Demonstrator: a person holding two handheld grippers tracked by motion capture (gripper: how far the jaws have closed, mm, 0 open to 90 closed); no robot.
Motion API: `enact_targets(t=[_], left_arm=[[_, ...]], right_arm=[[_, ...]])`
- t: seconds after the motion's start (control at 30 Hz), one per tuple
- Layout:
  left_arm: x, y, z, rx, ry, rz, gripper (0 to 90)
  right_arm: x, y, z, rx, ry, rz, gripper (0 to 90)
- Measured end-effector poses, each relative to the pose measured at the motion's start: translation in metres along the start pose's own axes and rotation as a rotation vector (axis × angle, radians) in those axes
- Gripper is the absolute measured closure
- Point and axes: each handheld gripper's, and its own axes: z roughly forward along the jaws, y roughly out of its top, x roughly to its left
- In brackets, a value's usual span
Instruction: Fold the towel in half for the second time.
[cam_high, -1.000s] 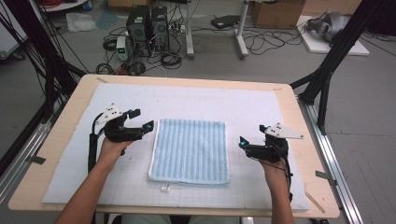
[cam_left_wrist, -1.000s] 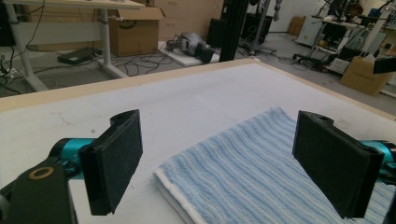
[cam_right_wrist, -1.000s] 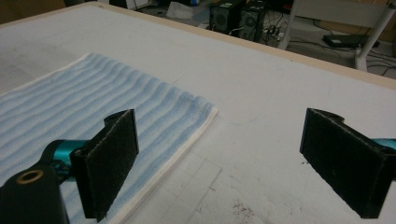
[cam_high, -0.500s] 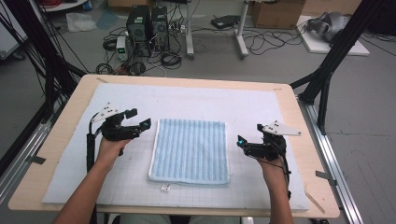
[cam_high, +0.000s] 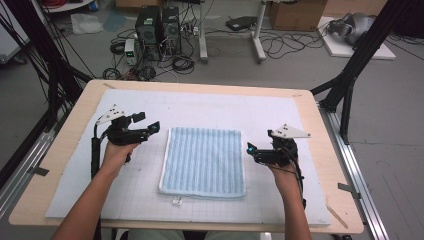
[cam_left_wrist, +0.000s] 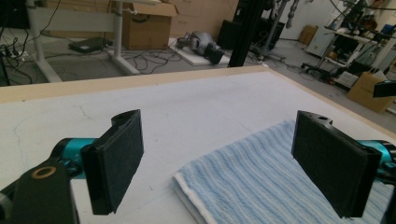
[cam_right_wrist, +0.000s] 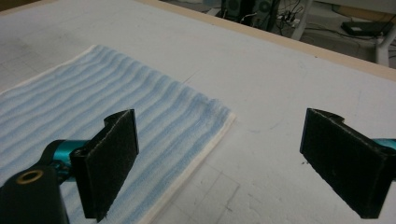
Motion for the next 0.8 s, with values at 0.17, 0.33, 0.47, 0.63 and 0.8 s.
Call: enact_targets(t=[0.17, 0.33, 0.47, 0.63, 0.8], left_arm=[[0.003, 0.003, 0.015, 0.040, 0.005, 0.002, 17.4], [0.005, 0.006, 0.030, 0.076, 0.003, 0.009, 18.0], [0.013, 0.005, 0.041, 0.107, 0.015, -0.019, 19.5], [0.015, 0.001, 0.051, 0.146, 0.014, -0.017, 22.4], [0.018, -0.011, 0.063, 0.206, 0.029, -0.015, 26.5]], right_arm=[[-0.003, 0.003, 0.002, -0.013, 0.010, 0.008, 10.7], [-0.004, 0.003, 0.000, -0.008, 0.013, 0.025, 10.7], [-0.003, 0.003, 0.000, -0.002, 0.019, 0.027, 10.7], [-0.004, 0.002, 0.002, 0.006, 0.021, 0.028, 10.8], [-0.003, 0.002, 0.003, 0.011, 0.019, 0.042, 10.8]])
